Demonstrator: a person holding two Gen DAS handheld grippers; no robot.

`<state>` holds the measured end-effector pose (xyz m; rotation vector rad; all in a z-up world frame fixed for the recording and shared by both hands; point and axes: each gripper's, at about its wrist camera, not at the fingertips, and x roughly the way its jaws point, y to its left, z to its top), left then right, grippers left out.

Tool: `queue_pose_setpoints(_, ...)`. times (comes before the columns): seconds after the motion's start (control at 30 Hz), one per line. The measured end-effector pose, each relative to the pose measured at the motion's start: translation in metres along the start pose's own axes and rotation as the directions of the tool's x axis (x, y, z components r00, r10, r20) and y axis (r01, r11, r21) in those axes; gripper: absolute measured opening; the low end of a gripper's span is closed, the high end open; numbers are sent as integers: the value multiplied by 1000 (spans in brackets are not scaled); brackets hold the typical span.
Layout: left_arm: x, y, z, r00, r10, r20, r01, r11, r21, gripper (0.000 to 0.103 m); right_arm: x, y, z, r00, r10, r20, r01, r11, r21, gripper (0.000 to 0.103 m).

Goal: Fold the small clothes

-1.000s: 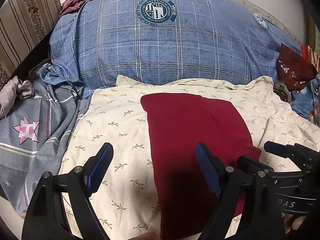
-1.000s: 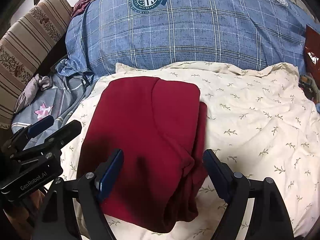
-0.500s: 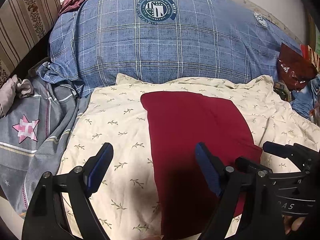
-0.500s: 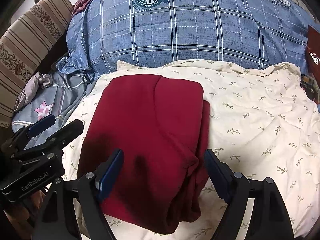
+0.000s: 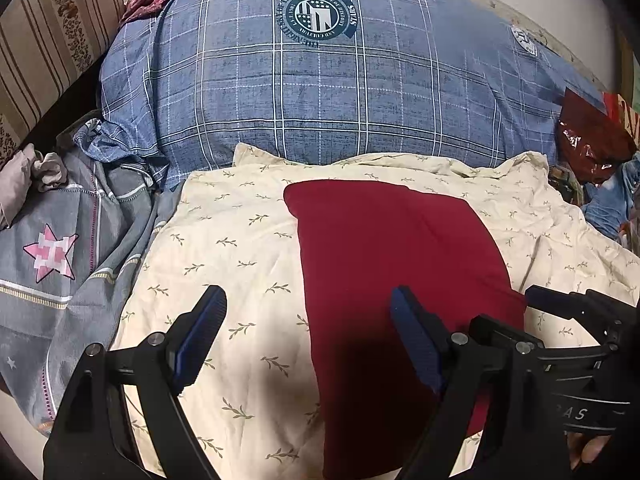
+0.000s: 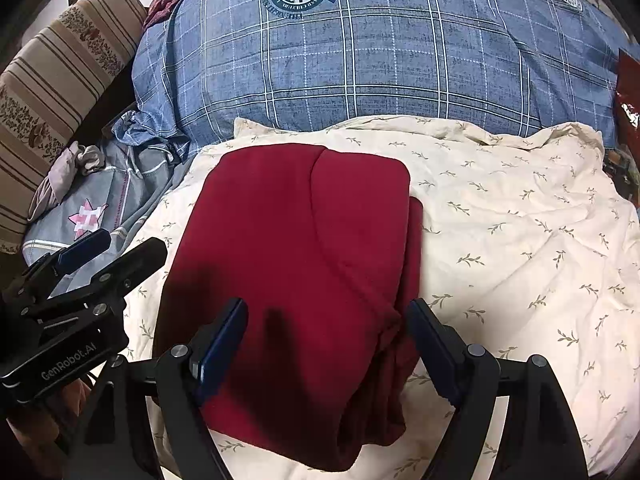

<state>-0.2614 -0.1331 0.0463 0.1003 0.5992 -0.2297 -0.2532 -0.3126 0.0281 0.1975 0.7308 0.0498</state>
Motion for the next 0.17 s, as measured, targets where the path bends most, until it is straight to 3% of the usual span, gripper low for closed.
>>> queue_pose_setpoints(0.17, 0, 3, 0, 1000, -8, 10, 8, 1000, 2, 84, 3, -1, 1, 1000, 3, -3, -3, 1000, -4, 83)
